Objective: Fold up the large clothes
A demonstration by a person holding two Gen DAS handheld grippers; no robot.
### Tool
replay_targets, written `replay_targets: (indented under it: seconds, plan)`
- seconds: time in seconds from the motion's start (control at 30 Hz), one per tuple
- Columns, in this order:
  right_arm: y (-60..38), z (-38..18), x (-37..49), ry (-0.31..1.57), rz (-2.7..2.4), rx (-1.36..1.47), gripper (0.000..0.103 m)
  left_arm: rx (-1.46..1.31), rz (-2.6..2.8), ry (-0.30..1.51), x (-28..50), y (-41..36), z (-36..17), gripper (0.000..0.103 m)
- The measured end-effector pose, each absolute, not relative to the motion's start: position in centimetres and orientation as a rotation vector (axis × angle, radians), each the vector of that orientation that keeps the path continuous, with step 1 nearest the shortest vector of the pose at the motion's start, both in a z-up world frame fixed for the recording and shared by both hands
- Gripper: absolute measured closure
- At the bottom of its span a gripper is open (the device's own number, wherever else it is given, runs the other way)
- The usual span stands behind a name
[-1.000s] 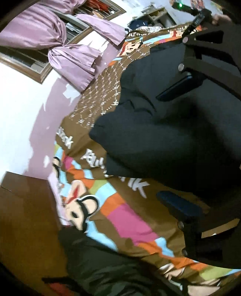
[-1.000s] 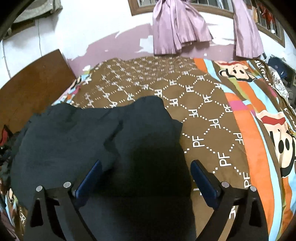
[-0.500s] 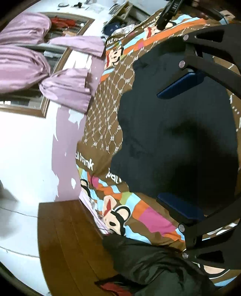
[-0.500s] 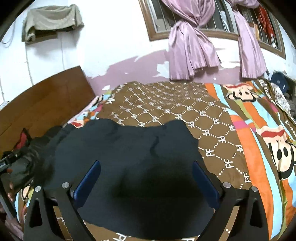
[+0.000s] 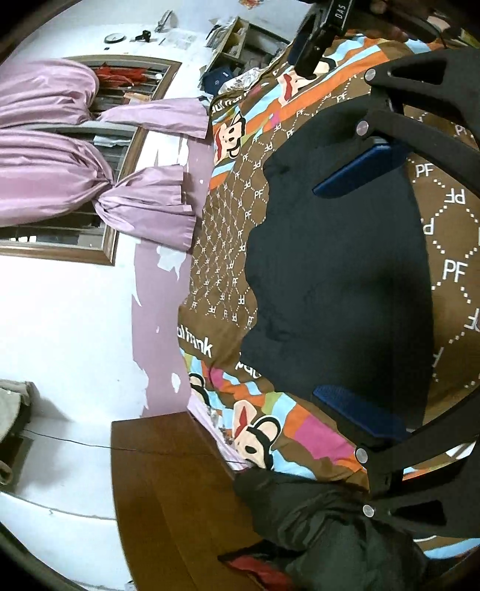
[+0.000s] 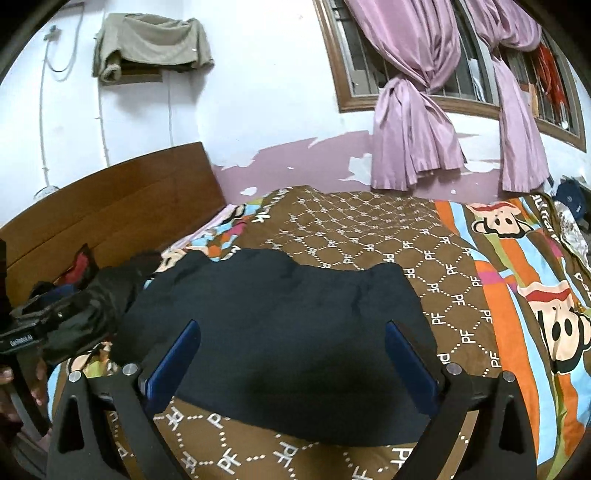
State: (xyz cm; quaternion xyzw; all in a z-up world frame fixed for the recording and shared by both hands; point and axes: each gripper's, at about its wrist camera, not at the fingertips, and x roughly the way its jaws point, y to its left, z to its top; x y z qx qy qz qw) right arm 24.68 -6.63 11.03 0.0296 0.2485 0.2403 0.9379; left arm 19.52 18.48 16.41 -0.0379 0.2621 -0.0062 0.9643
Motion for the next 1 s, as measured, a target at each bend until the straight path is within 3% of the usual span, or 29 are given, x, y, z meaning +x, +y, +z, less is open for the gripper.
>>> replay_targets:
  seconds: [0.6,1.0]
  plan:
    - [-6.7,9.1,17.3,0.487,0.552,0.081,0.000,-0.006,-0.031,0.454,12.9,16.6,14.9,0.004]
    - [-4.9,5.3,14.6,0.489,0.517,0.021,0.000,0.074,0.070,0.389,9.5,15.4,9.7,0.004]
